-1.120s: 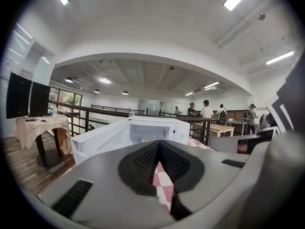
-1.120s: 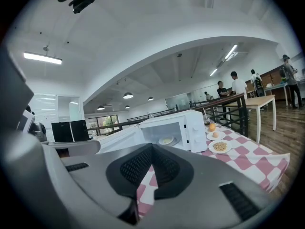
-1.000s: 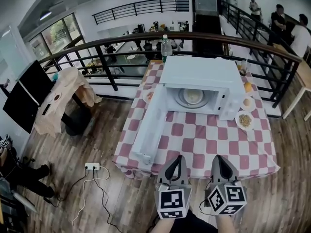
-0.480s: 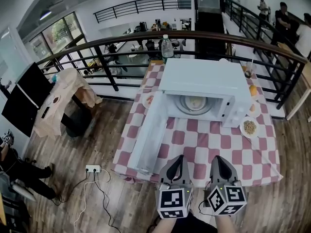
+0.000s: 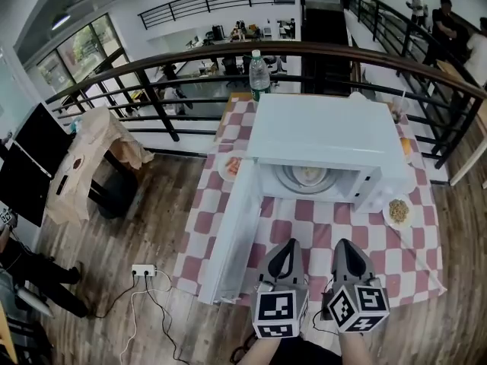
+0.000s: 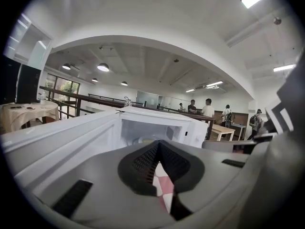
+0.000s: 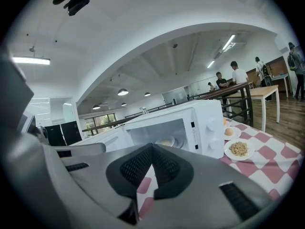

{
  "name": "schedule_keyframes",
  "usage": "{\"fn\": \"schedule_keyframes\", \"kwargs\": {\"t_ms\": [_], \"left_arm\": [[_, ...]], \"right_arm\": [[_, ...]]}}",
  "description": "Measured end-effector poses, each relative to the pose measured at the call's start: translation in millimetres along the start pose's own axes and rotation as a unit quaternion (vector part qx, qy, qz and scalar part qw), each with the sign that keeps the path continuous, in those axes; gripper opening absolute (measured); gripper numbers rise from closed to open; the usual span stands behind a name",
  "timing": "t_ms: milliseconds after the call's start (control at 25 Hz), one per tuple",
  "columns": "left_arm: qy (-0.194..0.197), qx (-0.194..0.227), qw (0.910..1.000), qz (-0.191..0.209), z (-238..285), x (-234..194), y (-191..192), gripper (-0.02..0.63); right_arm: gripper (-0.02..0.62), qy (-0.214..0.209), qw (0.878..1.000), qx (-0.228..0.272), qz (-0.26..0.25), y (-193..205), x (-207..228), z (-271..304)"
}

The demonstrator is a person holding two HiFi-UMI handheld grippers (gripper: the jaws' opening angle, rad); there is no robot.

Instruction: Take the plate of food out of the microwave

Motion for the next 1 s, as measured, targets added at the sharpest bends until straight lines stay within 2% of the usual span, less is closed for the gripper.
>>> {"fn": "schedule_keyframes", "kwargs": {"t_ms": [360,520,1000], "left_arm": [[0.029,-0.028,0.9989,-0.022,57.9,-24.8,-15.3,0.012],[0.037,-0.037,0.9985,-0.018,75.7,-35.0,-22.4,0.012],[0.069,-0.099,0.9882,-0.094,123.4,-57.5,5.0,0.009]], "right_arm": [[-0.003,0.016,1.0,-0.01,0.012,-20.0,5.2,53.1],[-0.003,0.018,0.999,-0.022,0.028,-21.1,6.8,75.9],[-0.003,0.016,0.996,-0.061,0.064,-5.4,15.2,120.5]]}}
Point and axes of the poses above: the fingertips, and each gripper's own axes: z forward along the fingers, x to its right, y out of its underside, the point moved 8 cm from there along -z, backward along the fingers, and after that the axes turned 12 degrees about -x, right-handed, at the moved point
